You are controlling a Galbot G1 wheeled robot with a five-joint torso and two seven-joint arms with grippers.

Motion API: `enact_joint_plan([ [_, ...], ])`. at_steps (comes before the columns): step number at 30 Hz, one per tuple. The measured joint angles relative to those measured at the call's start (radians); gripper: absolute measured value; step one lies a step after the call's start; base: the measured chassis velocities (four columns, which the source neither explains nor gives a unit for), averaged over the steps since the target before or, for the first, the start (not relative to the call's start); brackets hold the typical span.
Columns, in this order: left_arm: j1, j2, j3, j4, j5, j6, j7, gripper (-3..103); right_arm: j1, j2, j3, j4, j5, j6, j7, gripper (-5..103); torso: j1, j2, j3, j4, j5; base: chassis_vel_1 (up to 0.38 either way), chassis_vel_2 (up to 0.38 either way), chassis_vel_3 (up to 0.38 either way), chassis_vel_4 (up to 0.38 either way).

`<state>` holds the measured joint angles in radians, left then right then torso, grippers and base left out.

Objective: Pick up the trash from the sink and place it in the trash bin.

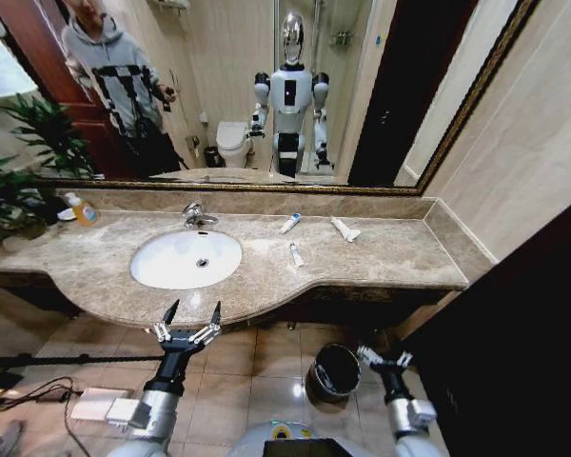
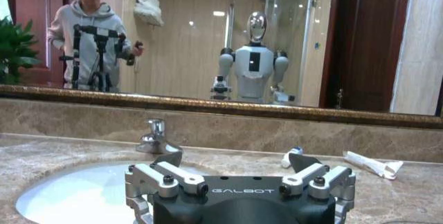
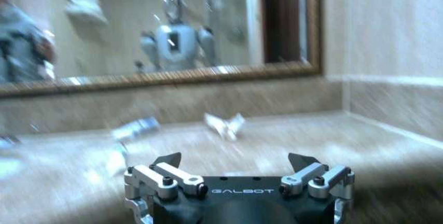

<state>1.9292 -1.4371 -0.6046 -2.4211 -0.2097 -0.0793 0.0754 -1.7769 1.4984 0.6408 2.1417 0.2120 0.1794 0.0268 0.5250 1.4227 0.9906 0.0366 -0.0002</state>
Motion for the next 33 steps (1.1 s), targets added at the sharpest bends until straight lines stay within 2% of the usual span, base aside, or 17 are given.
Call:
enact_joint_plan([
  [1, 0.000, 0.000, 0.000, 0.000, 0.000, 0.000, 0.000, 100, 0.000, 0.000, 0.000, 0.000, 0.000, 0.000, 0.000, 100, 0.000, 0.000, 0.000, 0.0000, 0.0000, 0.000, 0.000, 0.000, 0.000],
  [4, 0.000, 0.000, 0.000, 0.000, 0.000, 0.000, 0.000, 100, 0.106, -0.048, -0.045, 0.040, 0.012, -0.088, -0.026, 100, 0.000, 0.000, 0.000, 0.0001, 0.0002, 0.000, 0.000, 0.000, 0.000],
  [5, 0.000, 0.000, 0.000, 0.000, 0.000, 0.000, 0.000, 100, 0.106, -0.048, -0.045, 0.040, 0.012, -0.088, -0.026, 100, 0.000, 0.000, 0.000, 0.0001, 0.0002, 0.000, 0.000, 0.000, 0.000],
  [9, 0.000, 0.000, 0.000, 0.000, 0.000, 0.000, 0.000, 100, 0.261, -0.143, -0.125, -0.012, 0.045, -0.169, -0.072, 100, 0.000, 0.000, 0.000, 0.0002, 0.0002, 0.000, 0.000, 0.000, 0.000],
  [10, 0.000, 0.000, 0.000, 0.000, 0.000, 0.000, 0.000, 100, 0.261, -0.143, -0.125, -0.012, 0.045, -0.169, -0.072, 100, 0.000, 0.000, 0.000, 0.0002, 0.0002, 0.000, 0.000, 0.000, 0.000],
  [13, 0.000, 0.000, 0.000, 0.000, 0.000, 0.000, 0.000, 100, 0.369, -0.204, -0.214, -0.080, 0.056, -0.208, -0.072, 100, 0.000, 0.000, 0.000, 0.0002, 0.0002, 0.000, 0.000, 0.000, 0.000],
  [14, 0.000, 0.000, 0.000, 0.000, 0.000, 0.000, 0.000, 100, 0.369, -0.204, -0.214, -0.080, 0.056, -0.208, -0.072, 100, 0.000, 0.000, 0.000, 0.0002, 0.0002, 0.000, 0.000, 0.000, 0.000],
  [17, 0.000, 0.000, 0.000, 0.000, 0.000, 0.000, 0.000, 100, 0.485, -0.252, -0.322, -0.149, 0.066, -0.240, -0.064, 100, 0.000, 0.000, 0.000, 0.0003, 0.0002, 0.000, 0.000, 0.000, 0.000],
  [26, 0.000, 0.000, 0.000, 0.000, 0.000, 0.000, 0.000, 100, 0.682, -0.259, -0.465, -0.295, 0.075, -0.302, -0.014, 100, 0.000, 0.000, 0.000, 0.0002, 0.0001, 0.000, 0.000, 0.000, 0.000],
  [33, 0.000, 0.000, 0.000, 0.000, 0.000, 0.000, 0.000, 100, 0.808, -0.205, -0.550, -0.450, 0.036, -0.322, 0.021, 100, 0.000, 0.000, 0.000, 0.0003, 0.0002, 0.000, 0.000, 0.000, 0.000],
])
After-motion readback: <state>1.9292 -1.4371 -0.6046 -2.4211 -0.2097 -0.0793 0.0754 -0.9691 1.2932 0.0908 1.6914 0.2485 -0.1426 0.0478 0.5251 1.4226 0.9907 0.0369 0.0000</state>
